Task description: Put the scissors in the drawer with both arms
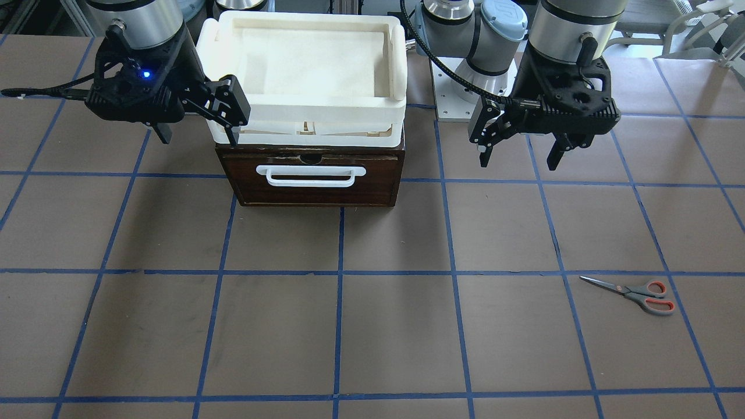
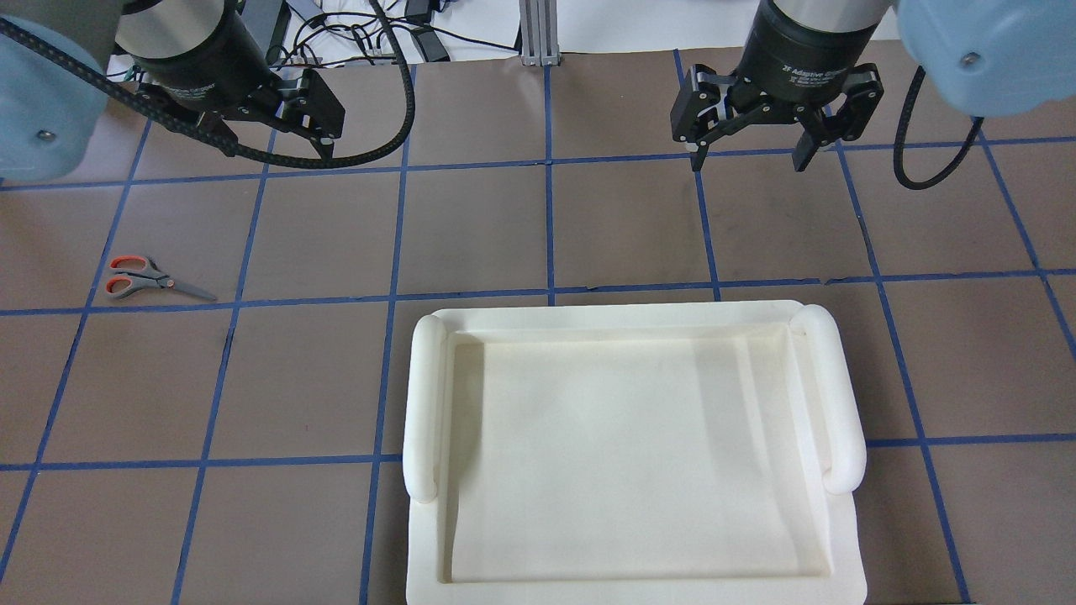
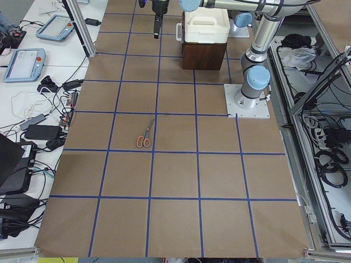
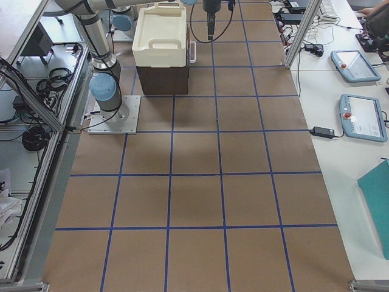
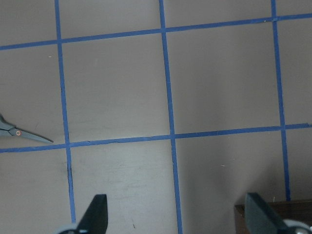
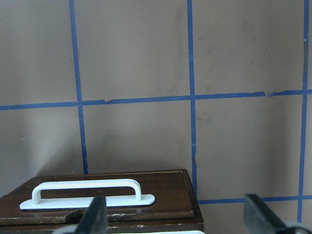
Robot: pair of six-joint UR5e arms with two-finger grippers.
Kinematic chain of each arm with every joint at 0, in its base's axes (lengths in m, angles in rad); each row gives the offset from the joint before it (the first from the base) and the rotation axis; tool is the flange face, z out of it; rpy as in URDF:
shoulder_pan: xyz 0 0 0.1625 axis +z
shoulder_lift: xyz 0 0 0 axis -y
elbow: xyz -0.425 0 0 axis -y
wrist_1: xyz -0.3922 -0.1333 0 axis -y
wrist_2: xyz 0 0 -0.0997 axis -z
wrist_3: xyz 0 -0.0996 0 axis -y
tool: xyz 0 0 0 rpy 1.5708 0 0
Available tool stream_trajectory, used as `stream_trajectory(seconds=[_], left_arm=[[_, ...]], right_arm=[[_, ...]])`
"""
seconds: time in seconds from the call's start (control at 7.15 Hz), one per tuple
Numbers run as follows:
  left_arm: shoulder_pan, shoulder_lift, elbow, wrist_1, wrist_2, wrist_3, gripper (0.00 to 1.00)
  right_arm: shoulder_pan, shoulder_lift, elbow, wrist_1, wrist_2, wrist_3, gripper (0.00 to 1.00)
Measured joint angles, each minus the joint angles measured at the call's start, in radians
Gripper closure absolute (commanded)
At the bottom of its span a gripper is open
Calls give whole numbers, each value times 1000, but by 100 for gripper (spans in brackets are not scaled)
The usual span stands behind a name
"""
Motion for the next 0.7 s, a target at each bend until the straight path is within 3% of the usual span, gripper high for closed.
stream_trajectory(seconds=[0.42,0.7], left_arm=[[4,0,0,2,-4,4,0],[36,6,-3,1,3,146,0]], right_arm=[[1,1,0,-6,3,5,0],[3,3,0,-9,-6,17,0]])
